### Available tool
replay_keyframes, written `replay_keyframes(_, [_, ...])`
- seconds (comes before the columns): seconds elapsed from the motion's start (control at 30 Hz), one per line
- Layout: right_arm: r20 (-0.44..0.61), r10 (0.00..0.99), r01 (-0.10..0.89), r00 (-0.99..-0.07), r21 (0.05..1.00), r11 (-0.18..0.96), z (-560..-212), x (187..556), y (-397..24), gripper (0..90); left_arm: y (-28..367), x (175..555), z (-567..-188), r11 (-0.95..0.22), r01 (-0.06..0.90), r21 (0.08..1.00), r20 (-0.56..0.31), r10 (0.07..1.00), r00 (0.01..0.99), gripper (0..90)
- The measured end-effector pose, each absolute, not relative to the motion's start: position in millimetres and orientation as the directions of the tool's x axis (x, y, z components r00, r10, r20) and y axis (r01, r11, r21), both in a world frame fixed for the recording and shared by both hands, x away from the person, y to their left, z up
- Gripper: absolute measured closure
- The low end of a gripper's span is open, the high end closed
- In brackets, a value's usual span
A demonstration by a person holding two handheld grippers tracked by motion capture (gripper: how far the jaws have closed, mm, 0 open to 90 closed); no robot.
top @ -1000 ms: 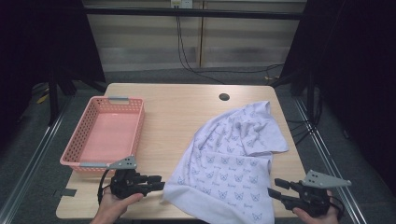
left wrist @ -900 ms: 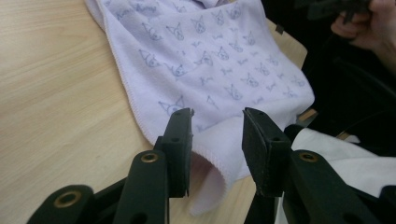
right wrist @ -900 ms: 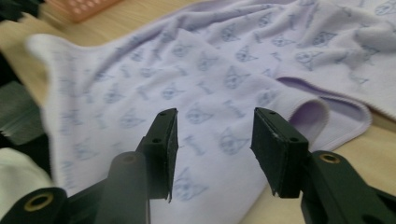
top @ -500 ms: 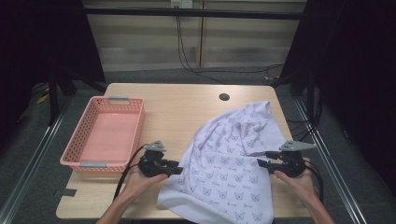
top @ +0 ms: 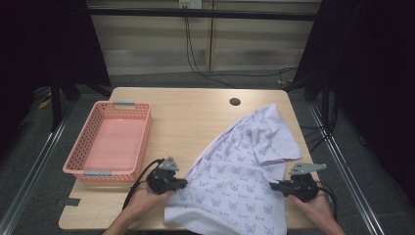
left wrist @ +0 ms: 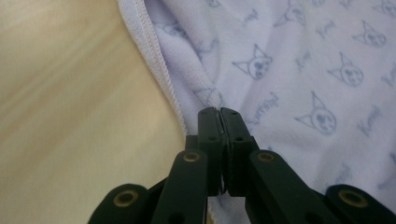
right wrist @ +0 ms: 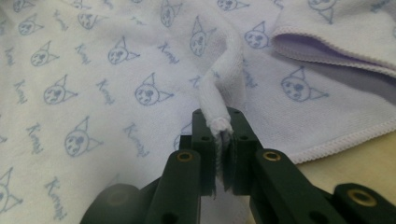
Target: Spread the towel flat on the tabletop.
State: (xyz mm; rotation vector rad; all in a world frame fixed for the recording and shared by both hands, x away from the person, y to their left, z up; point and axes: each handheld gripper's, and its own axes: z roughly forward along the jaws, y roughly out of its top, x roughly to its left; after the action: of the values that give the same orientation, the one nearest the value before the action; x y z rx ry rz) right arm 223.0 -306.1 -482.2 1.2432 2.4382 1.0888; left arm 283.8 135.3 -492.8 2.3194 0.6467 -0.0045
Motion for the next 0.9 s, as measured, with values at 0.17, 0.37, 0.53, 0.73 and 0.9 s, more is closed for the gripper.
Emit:
replay_keyframes(0.17, [0.162, 0.745, 0.619, -0.647, 0.682, 0.39, -481.4, 209.0, -304.0, 84.4, 158.0, 248.9, -491.1, -0.626, 0.467, 0.624, -0.236, 0.419, 0.877, 88.3])
replay_keyframes(0.37, [0.162, 0.69, 0.588, -0.705, 0.678, 0.442, -477.1, 181.0, -294.4, 74.6, 166.2, 237.2, -480.4, -0.563, 0.486, 0.668, -0.328, 0.362, 0.872, 84.9])
replay_keyframes(0.53, [0.194, 0.693, 0.575, -0.694, 0.73, 0.371, -464.1, 185.8, -300.5, 59.8, 154.2, 262.5, -473.5, -0.497, 0.483, 0.721, -0.323, 0.375, 0.869, 75.2])
replay_keyframes(0.73, [0.188, 0.722, 0.572, -0.666, 0.75, 0.332, -461.2, 211.8, -306.9, 63.6, 118.0, 311.2, -478.0, -0.497, 0.484, 0.72, -0.286, 0.423, 0.86, 77.1])
replay_keyframes(0.9, [0.162, 0.786, 0.626, -0.597, 0.707, 0.33, -477.0, 235.8, -314.5, 55.3, 86.3, 342.7, -495.1, -0.543, 0.481, 0.688, -0.23, 0.466, 0.854, 74.0])
